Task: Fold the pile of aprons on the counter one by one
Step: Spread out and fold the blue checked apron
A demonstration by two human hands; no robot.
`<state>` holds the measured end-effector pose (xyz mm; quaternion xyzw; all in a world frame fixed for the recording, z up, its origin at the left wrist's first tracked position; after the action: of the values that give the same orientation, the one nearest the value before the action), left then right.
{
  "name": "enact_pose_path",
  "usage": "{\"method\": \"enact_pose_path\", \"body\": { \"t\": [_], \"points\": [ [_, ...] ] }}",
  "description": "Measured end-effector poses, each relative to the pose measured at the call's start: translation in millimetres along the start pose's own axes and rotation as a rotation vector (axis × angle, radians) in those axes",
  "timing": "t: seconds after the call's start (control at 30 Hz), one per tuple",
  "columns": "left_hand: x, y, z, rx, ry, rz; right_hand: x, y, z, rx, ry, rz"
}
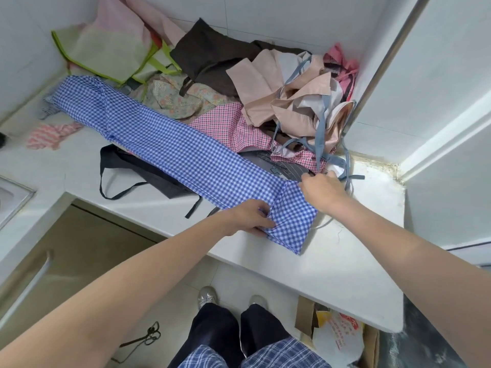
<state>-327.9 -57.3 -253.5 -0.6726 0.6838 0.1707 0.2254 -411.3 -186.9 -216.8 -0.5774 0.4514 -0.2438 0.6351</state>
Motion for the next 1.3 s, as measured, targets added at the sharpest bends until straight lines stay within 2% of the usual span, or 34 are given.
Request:
{"method": "enact_pose_path", "body": {
  "t": [0.07, 0.1, 0.17, 0.23, 0.3, 0.33, 0.4, 0.5, 0.53, 0.6, 0.63, 0.73, 0.87, 0.97, 1.1, 1.2, 1.3],
  "points": [
    [-0.3, -4.9, -4.3, 0.191, 0.058, -0.045, -0.4, 1.3, 0.9, -0.048, 0.023, -0.024],
    [-0.6, -5.9, -10.7, 0.364, 0.106, -0.055, -0.5, 0.9, 1.4, -0.062, 0.034, -0.022],
    [-3.4, -3.5, -27.5, 0.827, 0.223, -0.081, -1.2, 1.9, 3.9, -0.076, 0.04, 0.0],
    [-8.3, 11.1, -42.8, 1.283, 0.419, -0.106, -1.1, 3.0, 7.2, -0.109, 0.036, 0.004],
    [-10.1, 35.6, -40.0, 1.516, 0.598, 0.023, -2.9, 1.8, 9.7, -0.104, 0.01, 0.023],
    [-9.3, 40.4, -32.4, 1.528, 0.604, 0.095, -5.2, 0.9, 9.8, -0.073, -0.021, 0.038],
    [-7.9, 33.2, -26.5, 1.475, 0.541, 0.104, -14.5, -5.5, 11.1, -0.041, -0.165, 0.023],
    [-5.9, 19.7, -27.7, 1.453, 0.526, 0.059, -36.9, -20.8, 13.8, -0.136, -0.539, -0.283],
    [-5.5, 19.4, -27.5, 1.459, 0.538, 0.071, -43.2, -17.8, 13.3, -0.215, -0.629, -0.301],
    [-6.3, 18.7, -26.9, 1.449, 0.56, 0.105, -47.8, 0.6, 11.8, -0.357, -0.713, -0.178],
    [-7.0, 18.7, -27.0, 1.431, 0.565, 0.114, -46.7, 8.7, 10.9, -0.403, -0.711, -0.135],
    [-10.1, 17.0, -25.9, 1.309, 0.61, 0.136, -44.7, 12.1, 21.5, -0.365, -0.722, -0.191],
    [-15.3, 13.2, -22.8, 1.118, 0.629, 0.122, -39.5, 20.3, 30.7, -0.474, -0.67, -0.036],
    [-19.3, 12.6, -18.0, 1.105, 0.569, 0.13, -26.4, 17.1, 34.1, -0.478, -0.622, 0.063],
    [-19.4, 12.3, -17.6, 1.137, 0.462, 0.11, -4.3, -1.5, 40.4, -0.236, -0.477, 0.252],
    [-21.4, 12.8, -26.3, 1.155, 0.416, -0.011, 11.2, -13.3, 42.4, -0.097, -0.36, 0.385],
    [-26.3, -0.6, -25.9, 1.006, 0.379, -0.153, 27.7, -21.7, 39.4, 0.225, -0.233, 0.431]
  ]
}}
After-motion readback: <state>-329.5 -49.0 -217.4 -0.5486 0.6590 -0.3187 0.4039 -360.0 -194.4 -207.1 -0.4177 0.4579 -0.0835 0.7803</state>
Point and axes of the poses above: each hand's wrist, its own x-axis towards the middle knuckle, its own y-axis out of the palm, z = x × y, the point moved 8 cm from there along x, towards the middle knuckle, and after that the axes turned 14 degrees about y, right-handed, at the moved point
